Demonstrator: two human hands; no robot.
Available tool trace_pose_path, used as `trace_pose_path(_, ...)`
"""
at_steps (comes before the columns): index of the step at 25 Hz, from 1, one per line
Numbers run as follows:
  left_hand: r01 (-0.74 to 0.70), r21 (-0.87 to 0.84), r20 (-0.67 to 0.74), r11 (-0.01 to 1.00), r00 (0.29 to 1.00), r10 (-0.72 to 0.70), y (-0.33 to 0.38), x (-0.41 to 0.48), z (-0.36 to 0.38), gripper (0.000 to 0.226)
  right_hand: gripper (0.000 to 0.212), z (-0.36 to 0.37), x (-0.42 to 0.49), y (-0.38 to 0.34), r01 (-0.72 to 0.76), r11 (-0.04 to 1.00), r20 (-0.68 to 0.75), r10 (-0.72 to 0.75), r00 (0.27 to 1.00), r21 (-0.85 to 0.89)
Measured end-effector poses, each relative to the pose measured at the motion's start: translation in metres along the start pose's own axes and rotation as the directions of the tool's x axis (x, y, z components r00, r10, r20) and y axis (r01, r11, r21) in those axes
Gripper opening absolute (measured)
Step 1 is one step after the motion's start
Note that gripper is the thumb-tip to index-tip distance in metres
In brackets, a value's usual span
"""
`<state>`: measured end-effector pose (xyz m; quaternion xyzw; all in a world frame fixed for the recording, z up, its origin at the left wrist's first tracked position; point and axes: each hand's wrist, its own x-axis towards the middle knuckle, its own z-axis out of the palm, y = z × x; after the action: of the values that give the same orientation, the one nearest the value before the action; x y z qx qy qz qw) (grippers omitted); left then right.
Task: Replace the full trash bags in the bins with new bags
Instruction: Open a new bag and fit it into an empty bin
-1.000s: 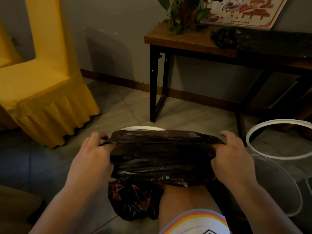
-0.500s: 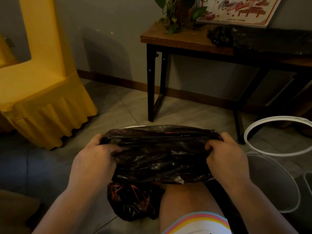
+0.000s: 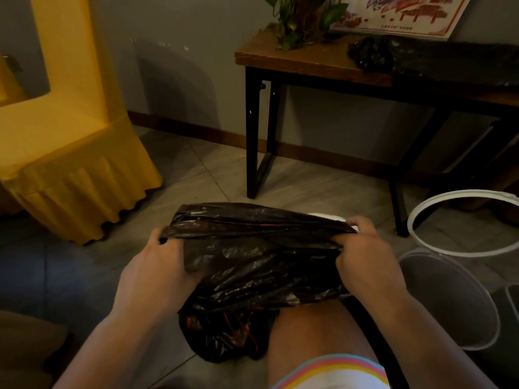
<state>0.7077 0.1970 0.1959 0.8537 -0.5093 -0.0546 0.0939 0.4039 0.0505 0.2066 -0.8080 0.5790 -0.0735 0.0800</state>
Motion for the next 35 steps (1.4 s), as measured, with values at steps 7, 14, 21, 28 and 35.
trace_pose_path(7, -0.022, 0.007, -0.272, 1.000, 0.962, 0.023, -0.004, -0.005, -0.011, 0.002, 0.035, 0.004, 0.003, -0.002, -0.041, 0.999, 0.000, 0.041, 0.999, 0.008)
trace_pose_path(14, 0.028, -0.110, 0.039, 0.994, 0.999, -0.024, -0.035, 0.007, 0.004, 0.052, 0.025, 0.014, 0.001, -0.019, 0.080, 0.994, -0.015, -0.082, 0.997, -0.077)
trace_pose_path(21, -0.013, -0.232, 0.028, 0.973, 0.999, 0.020, -0.080, 0.025, 0.013, 0.017, 0.015, 0.019, 0.020, -0.060, 0.075, 0.940, 0.154, -0.024, 0.988, -0.333)
trace_pose_path(28, -0.088, -0.438, 0.203, 0.895, 0.960, 0.193, -0.126, 0.046, 0.033, 0.051, 0.024, 0.036, 0.058, -0.075, 0.128, 0.912, 0.270, -0.019, 0.963, -0.390)
trace_pose_path(35, -0.054, -0.397, 0.268, 0.916, 0.948, 0.172, -0.115, 0.059, 0.088, 0.068, 0.034, 0.101, 0.078, -0.045, 0.211, 0.963, 0.533, -0.090, 0.842, -0.170)
